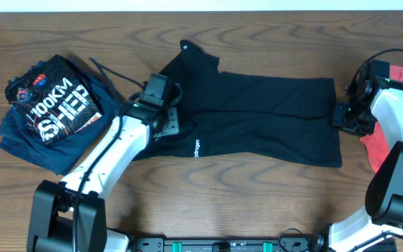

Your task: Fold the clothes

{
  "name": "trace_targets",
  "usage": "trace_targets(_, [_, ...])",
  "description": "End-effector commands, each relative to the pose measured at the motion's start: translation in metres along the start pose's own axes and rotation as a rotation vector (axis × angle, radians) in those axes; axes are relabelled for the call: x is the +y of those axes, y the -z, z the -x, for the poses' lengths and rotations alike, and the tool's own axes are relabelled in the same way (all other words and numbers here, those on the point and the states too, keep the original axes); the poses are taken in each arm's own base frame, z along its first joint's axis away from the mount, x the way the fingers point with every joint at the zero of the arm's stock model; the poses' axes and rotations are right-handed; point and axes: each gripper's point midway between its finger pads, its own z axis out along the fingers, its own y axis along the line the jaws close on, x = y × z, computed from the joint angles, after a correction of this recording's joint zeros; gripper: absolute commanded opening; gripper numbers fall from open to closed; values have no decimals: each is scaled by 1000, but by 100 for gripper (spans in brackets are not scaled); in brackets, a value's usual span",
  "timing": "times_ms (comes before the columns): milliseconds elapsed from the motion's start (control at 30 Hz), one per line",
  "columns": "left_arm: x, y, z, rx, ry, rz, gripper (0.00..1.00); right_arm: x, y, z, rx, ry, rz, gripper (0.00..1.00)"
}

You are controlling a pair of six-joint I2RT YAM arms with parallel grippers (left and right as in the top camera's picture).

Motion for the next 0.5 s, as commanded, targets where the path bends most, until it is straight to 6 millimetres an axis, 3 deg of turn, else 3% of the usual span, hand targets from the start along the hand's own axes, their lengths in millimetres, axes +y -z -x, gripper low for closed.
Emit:
trace_targets(0, [18,-9,-9,33,50,51,52,12,-1,-12,28,-2,75,38])
trace_targets(300, [43,-43,-49,165,102,122,52,25,-27,-39,82,-3,158,38])
trace_targets(467, [57,-55,-71,240,129,157,53,14,-45,-56,107,-8,101,38])
